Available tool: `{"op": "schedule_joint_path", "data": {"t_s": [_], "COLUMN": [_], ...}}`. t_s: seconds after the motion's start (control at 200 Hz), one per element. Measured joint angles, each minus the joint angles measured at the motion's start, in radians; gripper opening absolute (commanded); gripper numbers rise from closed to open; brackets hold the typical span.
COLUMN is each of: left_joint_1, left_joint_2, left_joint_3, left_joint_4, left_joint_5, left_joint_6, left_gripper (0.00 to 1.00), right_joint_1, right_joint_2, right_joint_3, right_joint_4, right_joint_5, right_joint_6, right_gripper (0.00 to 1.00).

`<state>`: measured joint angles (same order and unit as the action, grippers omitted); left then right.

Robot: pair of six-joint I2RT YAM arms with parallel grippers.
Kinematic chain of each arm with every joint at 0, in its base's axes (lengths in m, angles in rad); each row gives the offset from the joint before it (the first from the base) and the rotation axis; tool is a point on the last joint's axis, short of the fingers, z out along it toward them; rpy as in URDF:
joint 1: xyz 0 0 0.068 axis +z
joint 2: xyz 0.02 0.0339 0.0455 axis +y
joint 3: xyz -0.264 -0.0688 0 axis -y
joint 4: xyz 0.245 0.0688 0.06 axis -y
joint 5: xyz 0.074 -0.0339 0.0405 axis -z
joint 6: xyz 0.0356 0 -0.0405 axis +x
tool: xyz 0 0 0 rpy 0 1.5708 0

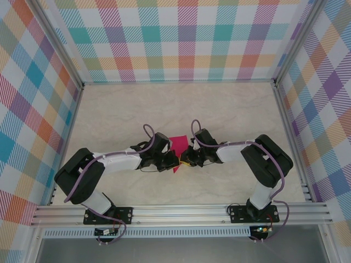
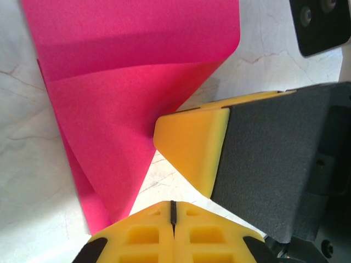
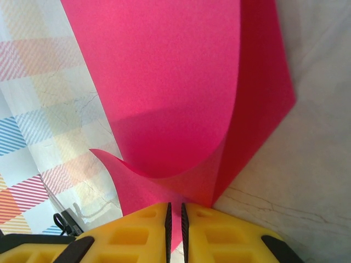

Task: Fold a paper plane with a square sheet of paper (pick it up from the middle)
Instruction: Third fold the triangle at the center of the table.

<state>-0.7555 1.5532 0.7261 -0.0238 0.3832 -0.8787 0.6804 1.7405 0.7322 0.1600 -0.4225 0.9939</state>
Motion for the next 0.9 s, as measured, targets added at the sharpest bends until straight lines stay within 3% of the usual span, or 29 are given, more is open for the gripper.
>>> {"op": "schedule_joint_path", "data": {"t_s": [0.9], "left_joint_1": [-0.008], "left_joint_2": [0.058], "left_joint_3": [0.011], "left_joint_4": [-0.054], "left_joint_5": [-0.083], "left_joint_6": [0.013], "left_gripper": [0.01], "right_joint_1": [0.000], "right_joint_2": [0.000], "right_joint_3": [0.018], "right_joint_4": [-0.008], "right_joint_5": [0.002], "right_joint_6": [0.015], "right_gripper": [0.16]}}
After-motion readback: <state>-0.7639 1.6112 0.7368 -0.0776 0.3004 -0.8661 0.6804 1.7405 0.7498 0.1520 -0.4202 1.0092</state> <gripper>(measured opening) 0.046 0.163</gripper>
